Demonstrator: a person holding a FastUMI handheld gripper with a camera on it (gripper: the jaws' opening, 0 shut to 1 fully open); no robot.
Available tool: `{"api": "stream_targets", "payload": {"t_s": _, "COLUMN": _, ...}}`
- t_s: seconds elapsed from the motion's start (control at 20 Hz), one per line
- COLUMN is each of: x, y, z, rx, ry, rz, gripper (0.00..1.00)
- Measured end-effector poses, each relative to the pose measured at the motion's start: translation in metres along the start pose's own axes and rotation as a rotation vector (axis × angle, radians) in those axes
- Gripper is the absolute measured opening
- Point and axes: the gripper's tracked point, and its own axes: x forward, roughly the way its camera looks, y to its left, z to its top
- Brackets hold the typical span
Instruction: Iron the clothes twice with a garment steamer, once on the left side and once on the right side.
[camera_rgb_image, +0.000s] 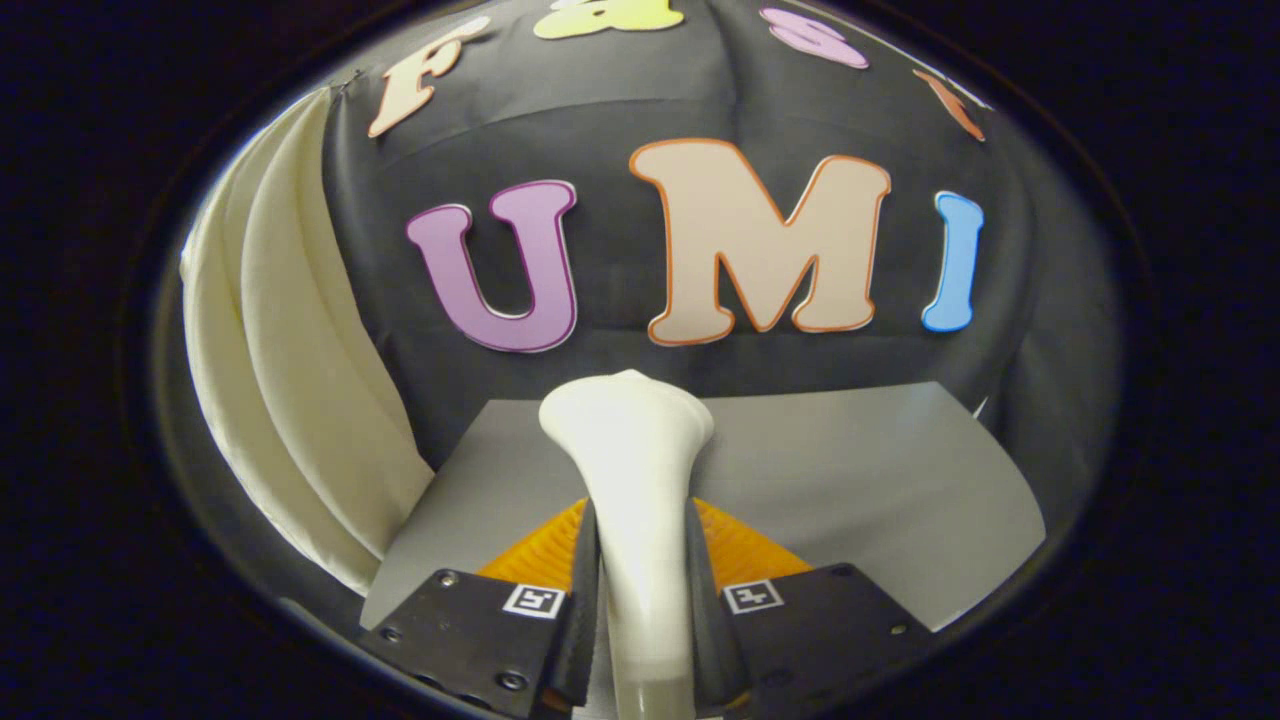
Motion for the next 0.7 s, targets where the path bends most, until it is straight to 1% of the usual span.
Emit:
{"api": "stream_targets", "payload": {"t_s": 0.25, "x": -0.059, "y": -0.001, "z": 0.015, "rx": 0.039, "ry": -0.137, "rz": -0.037, "gripper": 0.43}}
{"api": "stream_targets", "payload": {"t_s": 0.35, "x": -0.080, "y": 0.001, "z": 0.012, "rx": 0.037, "ry": -0.175, "rz": -0.048, "gripper": 0.43}}
{"api": "stream_targets", "payload": {"t_s": 0.5, "x": -0.100, "y": 0.009, "z": -0.009, "rx": 0.056, "ry": -0.177, "rz": -0.043, "gripper": 0.43}}
{"api": "stream_targets", "payload": {"t_s": 0.7, "x": -0.126, "y": 0.016, "z": -0.045, "rx": 0.092, "ry": -0.202, "rz": -0.062, "gripper": 0.42}}
